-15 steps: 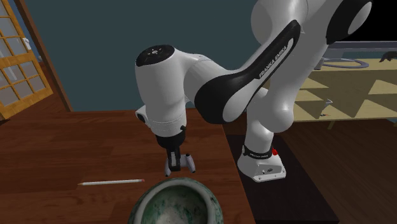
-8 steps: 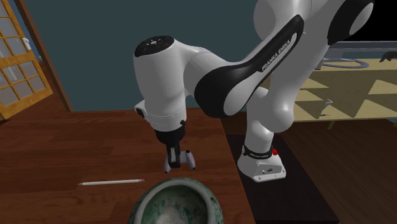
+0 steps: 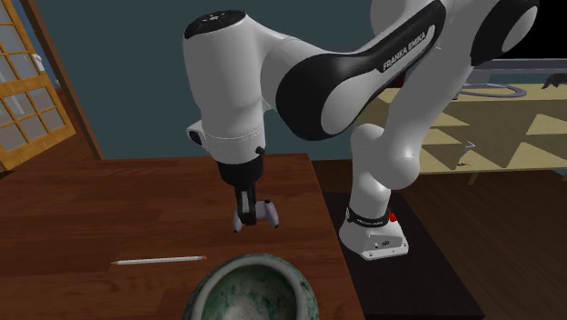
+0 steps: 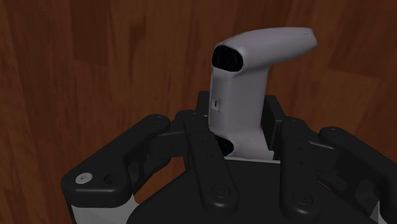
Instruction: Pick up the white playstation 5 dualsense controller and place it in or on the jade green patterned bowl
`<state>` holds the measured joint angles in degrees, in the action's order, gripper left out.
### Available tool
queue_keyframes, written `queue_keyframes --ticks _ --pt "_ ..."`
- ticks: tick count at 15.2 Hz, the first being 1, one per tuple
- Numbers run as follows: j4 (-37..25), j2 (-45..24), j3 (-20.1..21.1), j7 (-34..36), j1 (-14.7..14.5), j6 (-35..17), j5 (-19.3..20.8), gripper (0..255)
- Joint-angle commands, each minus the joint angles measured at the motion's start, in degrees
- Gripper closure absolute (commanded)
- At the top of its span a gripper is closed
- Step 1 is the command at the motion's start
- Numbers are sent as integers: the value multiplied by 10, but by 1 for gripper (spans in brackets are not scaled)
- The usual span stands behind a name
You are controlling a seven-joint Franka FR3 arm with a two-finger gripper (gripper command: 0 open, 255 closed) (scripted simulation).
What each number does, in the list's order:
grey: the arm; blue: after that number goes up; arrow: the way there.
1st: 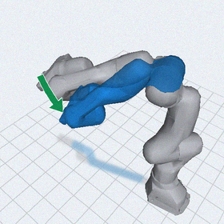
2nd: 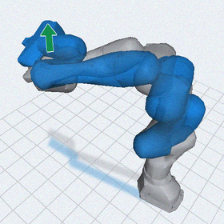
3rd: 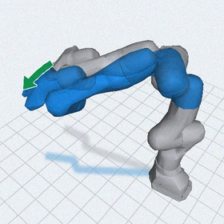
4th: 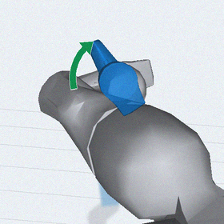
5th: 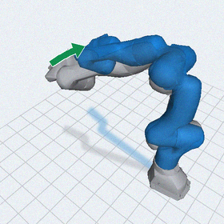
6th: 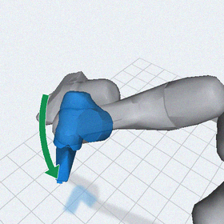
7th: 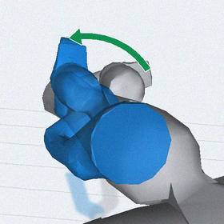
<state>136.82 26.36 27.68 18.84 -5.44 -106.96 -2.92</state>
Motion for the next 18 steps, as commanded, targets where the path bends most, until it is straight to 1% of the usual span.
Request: queue_keyframes --ticks 1,18 --pt "-13 3 -3 -3 0 16 1 255" --pt "-136 12 -21 -19 6 147 8 255"
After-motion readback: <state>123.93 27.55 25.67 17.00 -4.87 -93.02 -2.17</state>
